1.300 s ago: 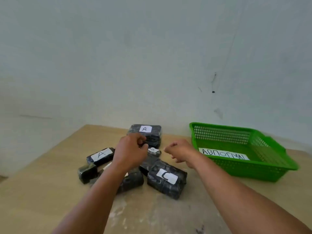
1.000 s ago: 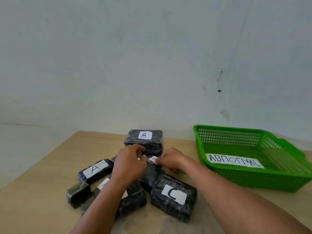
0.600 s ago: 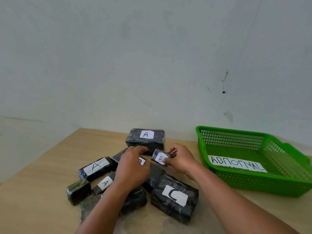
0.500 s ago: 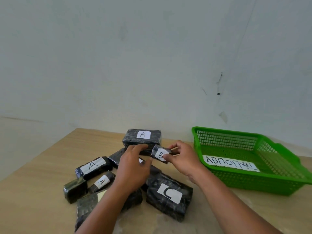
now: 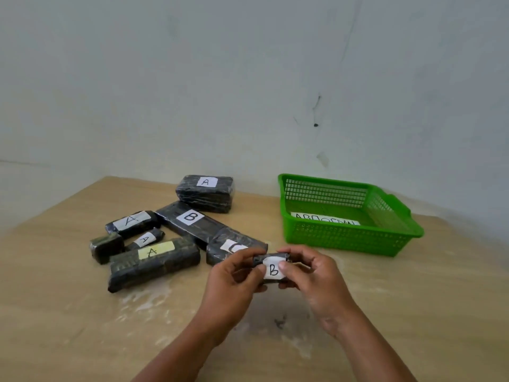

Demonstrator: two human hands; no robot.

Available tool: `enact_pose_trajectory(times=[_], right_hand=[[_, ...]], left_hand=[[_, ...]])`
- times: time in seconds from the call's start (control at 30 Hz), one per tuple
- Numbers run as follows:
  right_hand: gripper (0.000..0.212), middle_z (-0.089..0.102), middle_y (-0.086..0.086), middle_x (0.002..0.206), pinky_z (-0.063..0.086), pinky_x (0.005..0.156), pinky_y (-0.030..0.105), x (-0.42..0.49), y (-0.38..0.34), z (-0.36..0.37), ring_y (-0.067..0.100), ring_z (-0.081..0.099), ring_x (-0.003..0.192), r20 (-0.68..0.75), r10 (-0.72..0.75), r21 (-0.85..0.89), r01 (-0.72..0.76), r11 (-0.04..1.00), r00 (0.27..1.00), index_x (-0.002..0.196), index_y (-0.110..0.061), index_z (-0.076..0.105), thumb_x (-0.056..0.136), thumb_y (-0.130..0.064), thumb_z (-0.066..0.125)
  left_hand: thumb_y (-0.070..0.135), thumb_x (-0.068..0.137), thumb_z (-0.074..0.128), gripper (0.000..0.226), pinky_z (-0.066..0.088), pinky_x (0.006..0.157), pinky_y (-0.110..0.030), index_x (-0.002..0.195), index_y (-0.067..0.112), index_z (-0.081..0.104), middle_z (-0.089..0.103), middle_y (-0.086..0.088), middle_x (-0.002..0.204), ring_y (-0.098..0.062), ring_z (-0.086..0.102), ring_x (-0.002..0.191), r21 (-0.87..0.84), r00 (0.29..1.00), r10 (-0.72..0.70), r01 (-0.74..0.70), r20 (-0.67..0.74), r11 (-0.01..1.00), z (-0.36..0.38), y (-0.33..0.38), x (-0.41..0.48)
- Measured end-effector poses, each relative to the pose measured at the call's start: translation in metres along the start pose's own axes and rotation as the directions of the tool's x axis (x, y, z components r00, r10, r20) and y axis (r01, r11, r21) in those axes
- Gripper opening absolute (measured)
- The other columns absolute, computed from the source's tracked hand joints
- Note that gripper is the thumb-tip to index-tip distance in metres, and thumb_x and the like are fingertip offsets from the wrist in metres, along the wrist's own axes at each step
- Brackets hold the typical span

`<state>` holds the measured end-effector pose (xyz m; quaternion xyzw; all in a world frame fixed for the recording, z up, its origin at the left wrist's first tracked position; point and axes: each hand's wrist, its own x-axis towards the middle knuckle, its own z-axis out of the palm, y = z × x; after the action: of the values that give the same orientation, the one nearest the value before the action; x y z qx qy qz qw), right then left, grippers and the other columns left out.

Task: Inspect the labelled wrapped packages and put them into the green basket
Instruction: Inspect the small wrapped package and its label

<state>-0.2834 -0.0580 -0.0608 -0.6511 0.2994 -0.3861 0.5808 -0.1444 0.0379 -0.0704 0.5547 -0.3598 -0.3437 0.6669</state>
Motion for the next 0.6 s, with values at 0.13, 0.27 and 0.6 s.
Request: enact_pose_trajectory(times=[0.13, 0.27, 0.6], right_hand=[[0.018, 0.076, 0.018, 0.097, 0.062, 0.071, 0.034, -0.019, 0.02, -0.006, 0.018, 0.072, 0.081, -0.022, 0.058, 0.048, -0.057, 0.997, 0.998, 0.102, -0.015, 0.079, 0.09, -0.002, 0.076], [0.019, 0.075, 0.02, 0.101, 0.059, 0.084, 0.045, -0.023, 0.031, -0.009, 0.027, 0.071, 0.09, 0.004, 0.075, 0.113, -0.075, 0.991, 0.997, 0.102, -0.017, 0.08, 0.085, -0.01, 0.076], [0.012, 0.073, 0.012, 0.094, 0.057, 0.075, 0.031, -0.026, 0.03, -0.008, 0.017, 0.07, 0.084, 0.009, 0.032, 0.037, -0.032, 0.999, 0.999, 0.098, -0.017, 0.078, 0.09, -0.008, 0.078]], left_hand=[[-0.002, 0.092, 0.071, 0.025, 0.064, 0.074, -0.03, 0.107, 0.017, 0.076, 0.082, -0.005, 0.098, -0.014, 0.075, 0.083, 0.064, 0.998, -0.045, 0.043, 0.033, 0.997, 0.001, -0.013, -0.007], [-0.001, 0.09, 0.074, 0.023, 0.062, 0.081, -0.032, 0.103, 0.018, 0.077, 0.082, -0.007, 0.095, -0.017, 0.075, 0.084, 0.12, 0.997, -0.061, 0.055, 0.041, 0.991, -0.004, -0.016, -0.006], [0.005, 0.088, 0.078, 0.018, 0.06, 0.072, -0.031, 0.101, 0.018, 0.077, 0.081, -0.013, 0.091, -0.013, 0.071, 0.075, 0.12, 0.998, -0.054, 0.05, 0.029, 0.992, -0.003, -0.017, -0.009]])
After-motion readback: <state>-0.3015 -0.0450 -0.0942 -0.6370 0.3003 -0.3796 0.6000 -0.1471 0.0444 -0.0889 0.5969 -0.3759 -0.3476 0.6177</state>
